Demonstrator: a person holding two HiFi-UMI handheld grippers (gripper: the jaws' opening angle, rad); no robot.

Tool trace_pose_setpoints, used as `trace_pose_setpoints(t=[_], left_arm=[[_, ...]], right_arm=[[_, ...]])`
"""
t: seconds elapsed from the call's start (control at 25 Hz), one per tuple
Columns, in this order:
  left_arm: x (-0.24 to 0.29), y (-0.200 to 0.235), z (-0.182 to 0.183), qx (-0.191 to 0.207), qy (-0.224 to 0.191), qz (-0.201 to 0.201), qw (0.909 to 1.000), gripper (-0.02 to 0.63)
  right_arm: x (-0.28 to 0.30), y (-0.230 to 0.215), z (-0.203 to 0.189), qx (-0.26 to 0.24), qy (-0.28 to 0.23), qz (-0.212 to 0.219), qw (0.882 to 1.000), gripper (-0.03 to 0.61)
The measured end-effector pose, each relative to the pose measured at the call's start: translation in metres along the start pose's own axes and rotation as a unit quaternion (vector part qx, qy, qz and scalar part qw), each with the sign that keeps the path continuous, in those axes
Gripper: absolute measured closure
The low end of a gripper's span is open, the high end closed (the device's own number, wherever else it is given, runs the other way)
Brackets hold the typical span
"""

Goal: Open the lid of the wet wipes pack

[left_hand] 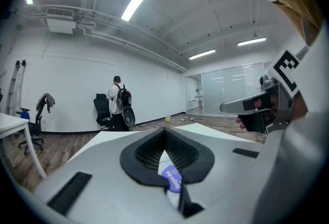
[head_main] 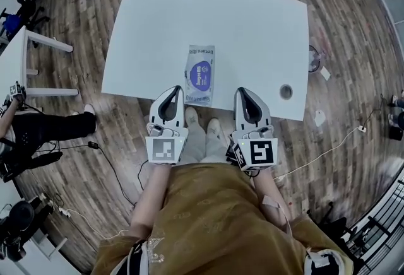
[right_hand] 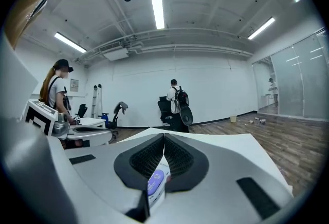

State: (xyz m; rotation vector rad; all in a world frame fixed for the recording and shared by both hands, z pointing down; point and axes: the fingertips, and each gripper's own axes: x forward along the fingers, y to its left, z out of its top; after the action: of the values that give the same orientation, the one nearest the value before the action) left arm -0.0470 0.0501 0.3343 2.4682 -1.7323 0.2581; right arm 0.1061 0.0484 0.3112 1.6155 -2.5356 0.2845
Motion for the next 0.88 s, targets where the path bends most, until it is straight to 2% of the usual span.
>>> trace_pose_setpoints(t=[0.48,0.6,0.88], left_arm=[[0.019,0.000,-0.050,-0.004,0.031,-0.035,0.9989,0.612],[0.022,-0.001,-0.059,0.010,0.047,-0.044,0.9979,0.612],[0.028,-0.004,-0.093,-0.002,0.085,-0.052,0.9950,0.612]], right_arm=[[0.040,0.013,-0.041,0.007,0.053,0.018,0.998,0.568],[0.045,0.013,-0.055,0.018,0.075,0.028,0.997,0.568],[0.062,0.014,-0.086,0.031,0.125,0.046,0.991,0.568]])
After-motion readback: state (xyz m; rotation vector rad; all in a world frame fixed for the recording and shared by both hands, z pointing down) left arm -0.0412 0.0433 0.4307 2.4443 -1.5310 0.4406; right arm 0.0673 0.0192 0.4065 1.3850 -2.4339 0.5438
